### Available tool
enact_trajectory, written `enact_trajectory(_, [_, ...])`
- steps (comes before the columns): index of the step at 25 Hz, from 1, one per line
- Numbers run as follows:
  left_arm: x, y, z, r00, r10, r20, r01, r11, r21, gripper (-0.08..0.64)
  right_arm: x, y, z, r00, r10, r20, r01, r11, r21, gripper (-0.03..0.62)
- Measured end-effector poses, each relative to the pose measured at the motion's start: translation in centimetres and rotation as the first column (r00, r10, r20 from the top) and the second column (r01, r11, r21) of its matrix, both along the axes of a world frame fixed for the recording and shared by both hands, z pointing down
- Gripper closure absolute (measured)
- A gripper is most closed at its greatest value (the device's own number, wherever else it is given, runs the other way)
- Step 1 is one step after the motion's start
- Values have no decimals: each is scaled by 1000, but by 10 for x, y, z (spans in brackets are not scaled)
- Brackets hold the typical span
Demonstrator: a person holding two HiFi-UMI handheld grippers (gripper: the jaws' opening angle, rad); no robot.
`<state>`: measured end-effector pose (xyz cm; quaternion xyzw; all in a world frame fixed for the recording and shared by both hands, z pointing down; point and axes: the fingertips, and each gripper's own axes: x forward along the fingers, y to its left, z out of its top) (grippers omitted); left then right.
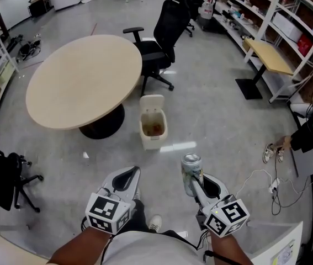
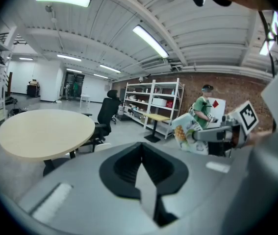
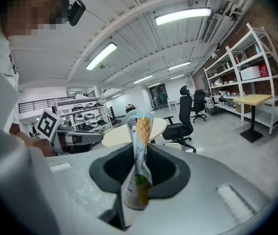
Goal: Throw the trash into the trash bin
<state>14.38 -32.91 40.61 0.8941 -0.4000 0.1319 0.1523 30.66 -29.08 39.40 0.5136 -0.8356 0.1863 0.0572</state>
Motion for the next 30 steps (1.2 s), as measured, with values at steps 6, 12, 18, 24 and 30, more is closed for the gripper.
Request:
enact_trajectory(6, [-11, -33, 0, 1000, -10, 8, 10, 1000, 9, 552, -9, -38, -2, 1000, -5, 2, 5, 1000, 5, 512])
enact_trajectory(12, [-24, -75, -4, 1000, -26, -7, 26, 1000, 2, 552, -18, -84, -10, 1000, -6, -11, 6, 1000, 5, 512])
enact_trajectory(18, [-35, -116, -12, 999, -9, -35, 9, 1000, 18, 552, -35, -122, -19, 999, 2, -34, -2, 1000, 16, 512])
enact_trajectory(24, [-52, -153, -15, 999, 8, -41, -7, 999, 34, 552, -47, -150, -25, 999, 22, -42, -21, 1000, 23, 512])
enact_trajectory(30, [-59, -176, -15, 998, 41, -42, -39, 998, 47, 552, -57, -172, -34, 997, 43, -61, -40, 998, 50, 512])
